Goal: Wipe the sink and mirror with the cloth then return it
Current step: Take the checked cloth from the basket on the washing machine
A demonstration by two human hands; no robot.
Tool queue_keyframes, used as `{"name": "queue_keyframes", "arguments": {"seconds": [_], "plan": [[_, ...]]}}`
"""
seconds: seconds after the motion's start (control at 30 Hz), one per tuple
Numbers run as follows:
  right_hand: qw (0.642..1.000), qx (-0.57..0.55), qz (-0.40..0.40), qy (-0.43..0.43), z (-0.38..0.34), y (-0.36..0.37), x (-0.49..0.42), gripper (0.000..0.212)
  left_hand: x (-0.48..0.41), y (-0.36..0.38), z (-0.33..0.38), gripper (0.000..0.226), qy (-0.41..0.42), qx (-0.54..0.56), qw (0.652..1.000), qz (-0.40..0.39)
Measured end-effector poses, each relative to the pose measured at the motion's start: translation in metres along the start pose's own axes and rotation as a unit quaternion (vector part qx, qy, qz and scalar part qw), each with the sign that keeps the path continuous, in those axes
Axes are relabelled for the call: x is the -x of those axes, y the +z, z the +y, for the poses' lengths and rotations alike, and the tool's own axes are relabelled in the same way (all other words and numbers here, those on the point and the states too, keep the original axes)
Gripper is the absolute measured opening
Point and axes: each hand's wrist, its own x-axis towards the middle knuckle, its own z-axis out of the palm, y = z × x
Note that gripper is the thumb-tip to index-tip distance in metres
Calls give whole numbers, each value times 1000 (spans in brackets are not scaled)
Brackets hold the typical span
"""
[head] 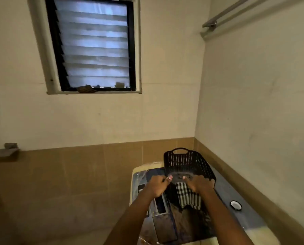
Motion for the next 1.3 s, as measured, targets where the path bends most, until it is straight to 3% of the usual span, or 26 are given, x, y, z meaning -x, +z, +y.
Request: {"name": "queue_keyframes", "arguments": {"seconds": [0.1, 0.17, 0.23, 0.33, 0.37, 0.53, 0.63, 0.7, 0.83, 1.0, 1.1, 1.17, 1.3], "plan": [[1000, 15, -24, -7, 6, 3, -9, 75, -7, 21, 15, 49, -42, 55, 997, -28], [1000, -1, -13, -19, 4, -1, -12, 69, -14, 36, 20, 39, -90, 85, 992, -5], [999, -42, 2, -26, 2, -1, -15, 57, -20, 48, 18, 23, -126, 129, 983, 27], [984, -166, 45, -37, -1, 2, -17, 20, -25, 57, 10, 30, -156, 212, 963, 52], [979, -188, 62, -50, -3, 4, -15, 17, -24, 58, 9, 31, -167, 240, 955, 52], [946, -250, 167, -120, -17, 4, 7, 31, -12, 53, 3, 26, -187, 325, 927, 15], [899, -346, 204, -176, -32, 4, 35, 38, 9, 35, -1, 15, -161, 355, 921, 9], [863, -409, 201, -219, -45, 3, 58, 40, 33, 20, -4, 23, -129, 409, 903, 36], [783, -542, 131, -276, -79, 14, 112, 41, 105, -20, -28, 20, -51, 464, 873, 140], [695, -670, -62, -254, -142, 67, 194, 53, 232, -68, -74, 23, -41, 380, 892, 240], [639, -709, -219, -203, -190, 117, 262, 94, 326, -90, -107, 24, -74, 325, 896, 294], [609, -716, -290, -179, -219, 148, 308, 103, 386, -100, -127, 22, -109, 303, 889, 327], [582, -679, -389, -220, -277, 196, 422, 120, 527, -108, -157, 21, -186, 305, 837, 416]]}}
